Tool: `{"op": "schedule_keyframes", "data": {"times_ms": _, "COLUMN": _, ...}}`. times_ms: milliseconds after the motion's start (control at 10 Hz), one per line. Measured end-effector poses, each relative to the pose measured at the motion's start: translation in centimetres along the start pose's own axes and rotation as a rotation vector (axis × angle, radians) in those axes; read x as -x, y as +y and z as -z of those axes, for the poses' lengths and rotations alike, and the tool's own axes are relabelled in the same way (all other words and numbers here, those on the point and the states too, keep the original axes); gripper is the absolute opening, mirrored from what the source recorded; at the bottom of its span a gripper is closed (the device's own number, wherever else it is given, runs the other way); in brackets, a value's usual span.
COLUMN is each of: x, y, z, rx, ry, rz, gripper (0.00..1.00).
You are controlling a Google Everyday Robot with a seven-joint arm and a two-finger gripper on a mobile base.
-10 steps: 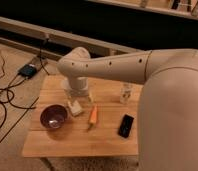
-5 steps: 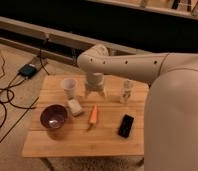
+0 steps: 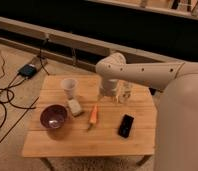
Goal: Place the eraser in the ceramic cup
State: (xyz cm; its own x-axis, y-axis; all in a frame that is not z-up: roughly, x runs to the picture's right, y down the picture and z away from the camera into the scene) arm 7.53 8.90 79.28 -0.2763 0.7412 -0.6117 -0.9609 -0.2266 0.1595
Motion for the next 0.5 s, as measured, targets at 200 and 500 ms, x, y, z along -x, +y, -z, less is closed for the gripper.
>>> {"op": "schedule_keyframes", "data": {"times_ms": 200, "x": -0.1, "y": -2.4, "z": -1.8, "rx": -0.014, "ry": 0.019, "rz": -0.034, "gripper": 0.65}}
{"op": "schedule_keyframes", "data": {"times_ms": 500, "x": 0.3, "y": -4.8, "z": -3.8, "rx": -0.036, "ry": 0.033, "rz": -0.046, "gripper": 0.65}}
